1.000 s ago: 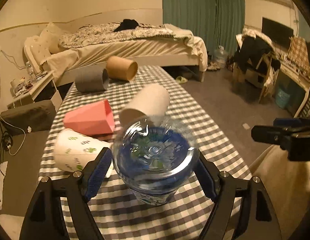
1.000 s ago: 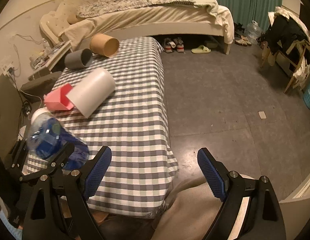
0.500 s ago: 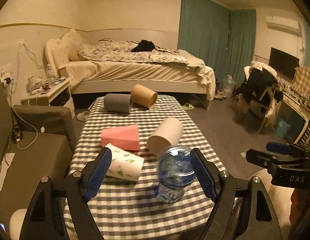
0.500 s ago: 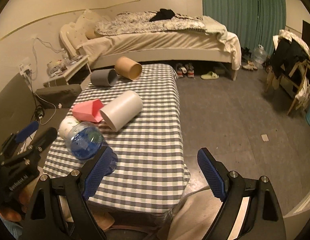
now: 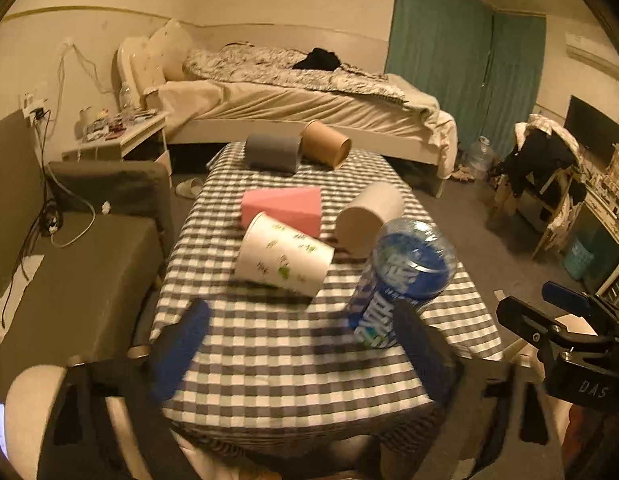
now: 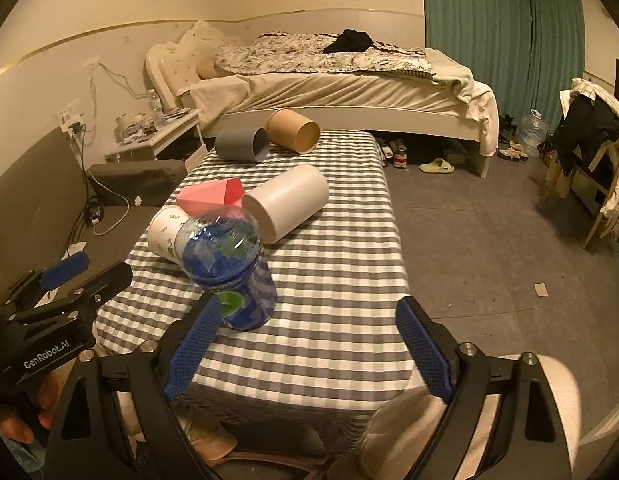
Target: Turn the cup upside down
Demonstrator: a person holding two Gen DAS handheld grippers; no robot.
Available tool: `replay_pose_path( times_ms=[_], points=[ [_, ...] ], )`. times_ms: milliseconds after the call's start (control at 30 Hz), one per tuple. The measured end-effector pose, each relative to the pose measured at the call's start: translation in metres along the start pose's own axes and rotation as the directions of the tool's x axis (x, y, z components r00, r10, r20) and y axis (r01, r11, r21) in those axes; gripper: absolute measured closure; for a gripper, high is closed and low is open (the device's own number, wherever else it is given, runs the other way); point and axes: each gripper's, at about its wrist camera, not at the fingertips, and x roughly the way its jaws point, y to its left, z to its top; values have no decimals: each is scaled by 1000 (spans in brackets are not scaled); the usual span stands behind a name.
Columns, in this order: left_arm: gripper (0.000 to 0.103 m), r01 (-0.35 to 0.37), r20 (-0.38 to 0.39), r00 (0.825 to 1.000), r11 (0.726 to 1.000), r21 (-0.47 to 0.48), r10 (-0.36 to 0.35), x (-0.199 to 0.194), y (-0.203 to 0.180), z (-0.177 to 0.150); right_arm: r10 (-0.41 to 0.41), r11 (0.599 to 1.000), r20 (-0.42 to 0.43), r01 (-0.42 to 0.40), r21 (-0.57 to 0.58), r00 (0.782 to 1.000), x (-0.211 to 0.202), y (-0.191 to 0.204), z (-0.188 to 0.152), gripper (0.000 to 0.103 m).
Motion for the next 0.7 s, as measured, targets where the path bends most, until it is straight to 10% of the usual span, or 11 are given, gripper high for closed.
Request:
replay_pose_path(
  times_ms=[700],
  points=[
    [5,-44,-21,999,999,19,45,11,6,-6,-52,999,-27,53,10,998,31,1,-5,0]
  ],
)
